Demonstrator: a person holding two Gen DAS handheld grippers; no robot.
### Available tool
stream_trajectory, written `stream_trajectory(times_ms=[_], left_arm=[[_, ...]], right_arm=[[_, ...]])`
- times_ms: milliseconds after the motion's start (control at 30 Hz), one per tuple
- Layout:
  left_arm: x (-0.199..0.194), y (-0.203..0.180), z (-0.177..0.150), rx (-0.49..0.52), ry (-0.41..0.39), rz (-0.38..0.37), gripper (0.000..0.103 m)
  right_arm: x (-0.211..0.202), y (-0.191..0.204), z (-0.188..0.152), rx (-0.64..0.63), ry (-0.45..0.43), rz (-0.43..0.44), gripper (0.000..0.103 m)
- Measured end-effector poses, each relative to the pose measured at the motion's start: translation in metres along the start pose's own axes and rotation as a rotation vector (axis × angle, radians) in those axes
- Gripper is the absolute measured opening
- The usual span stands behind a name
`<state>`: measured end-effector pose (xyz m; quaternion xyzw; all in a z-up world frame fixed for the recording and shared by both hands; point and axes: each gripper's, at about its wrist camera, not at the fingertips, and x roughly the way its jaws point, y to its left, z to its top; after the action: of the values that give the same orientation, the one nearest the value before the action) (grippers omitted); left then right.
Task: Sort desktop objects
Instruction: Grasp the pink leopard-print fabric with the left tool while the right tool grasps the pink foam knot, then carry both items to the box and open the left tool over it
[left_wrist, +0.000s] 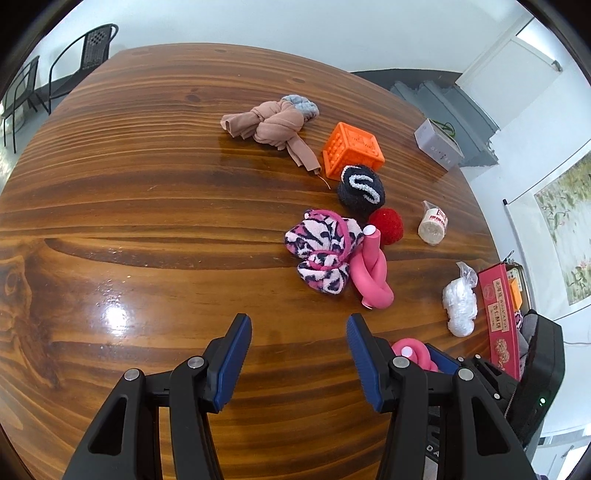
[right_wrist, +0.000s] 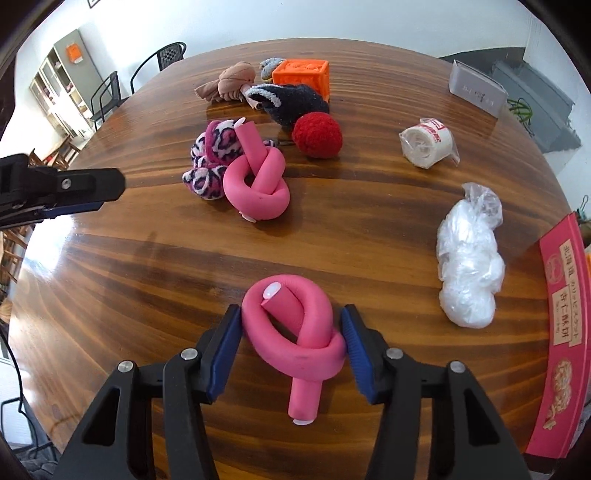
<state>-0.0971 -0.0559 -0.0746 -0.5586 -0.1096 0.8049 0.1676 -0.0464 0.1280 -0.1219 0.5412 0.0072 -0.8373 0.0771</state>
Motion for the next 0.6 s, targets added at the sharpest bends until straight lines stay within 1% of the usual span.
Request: stream_trajectory(times_ms=[100,367,600], left_arm=[[0.010,-0.004,0.008,0.027,0.007,0.000,0.055],[0.037,-0.015,0.031,0.072,0.024,-0.014,0.055],[0.068,-0.027,0.048,0.131,0.038,0.006,0.055]], right_arm=[[-0.002,-0.003,-0.003,0.017,0.002,-0.004,0.058],[-0.011,-0.025,-0.020,0.129,0.016,-0.069,0.058],[-0.021,-0.024,-0.040,0.180,0.022,-0.075,0.058]])
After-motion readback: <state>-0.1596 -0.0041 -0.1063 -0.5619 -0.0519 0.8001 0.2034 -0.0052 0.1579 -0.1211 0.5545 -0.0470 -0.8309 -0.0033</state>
